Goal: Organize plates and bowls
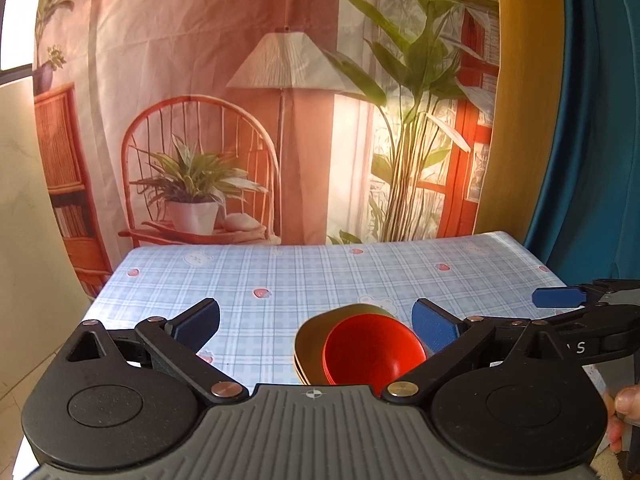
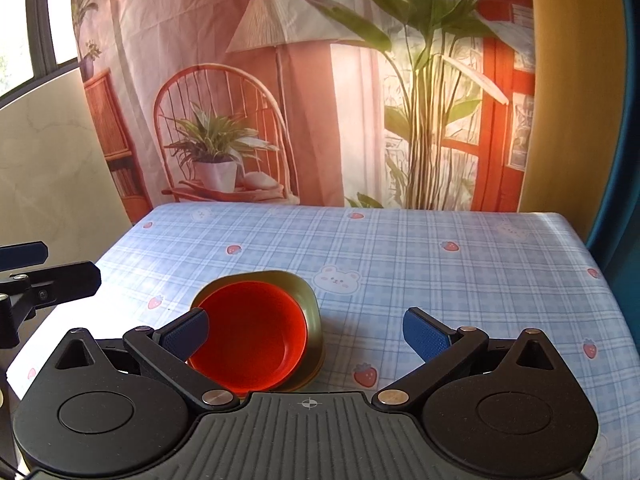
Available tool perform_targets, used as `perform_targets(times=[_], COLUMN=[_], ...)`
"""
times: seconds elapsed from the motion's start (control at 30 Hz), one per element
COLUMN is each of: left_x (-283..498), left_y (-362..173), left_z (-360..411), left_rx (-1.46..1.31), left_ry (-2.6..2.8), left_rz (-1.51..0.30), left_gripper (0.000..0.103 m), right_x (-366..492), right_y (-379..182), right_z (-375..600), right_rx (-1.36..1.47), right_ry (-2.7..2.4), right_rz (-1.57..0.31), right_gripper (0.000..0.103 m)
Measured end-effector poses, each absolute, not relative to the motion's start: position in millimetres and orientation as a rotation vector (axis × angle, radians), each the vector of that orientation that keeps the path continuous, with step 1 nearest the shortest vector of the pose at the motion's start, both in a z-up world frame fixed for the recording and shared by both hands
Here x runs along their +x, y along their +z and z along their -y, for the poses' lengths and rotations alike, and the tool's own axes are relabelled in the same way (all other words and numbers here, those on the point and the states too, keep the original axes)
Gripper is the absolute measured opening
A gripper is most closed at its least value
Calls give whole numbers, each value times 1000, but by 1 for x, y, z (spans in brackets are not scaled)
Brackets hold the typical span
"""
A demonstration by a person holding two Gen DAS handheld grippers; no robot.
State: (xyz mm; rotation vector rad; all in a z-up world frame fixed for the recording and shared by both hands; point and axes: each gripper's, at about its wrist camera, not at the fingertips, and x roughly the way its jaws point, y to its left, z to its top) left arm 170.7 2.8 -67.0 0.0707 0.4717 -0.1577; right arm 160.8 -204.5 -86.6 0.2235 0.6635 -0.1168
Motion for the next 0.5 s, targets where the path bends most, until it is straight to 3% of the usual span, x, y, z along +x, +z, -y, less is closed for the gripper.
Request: perform_targets(times=[0.5], left_x=[83], left_y=[-7], left_z=[6], left_rx=[74], left_ry=[-76], left_rz=[-305], left_gripper=[103], right_x=[84], right_y=[-2], right_z=[190], right_rx=[159], right_ry=[-256], right_rz=[-519], right_gripper=[103])
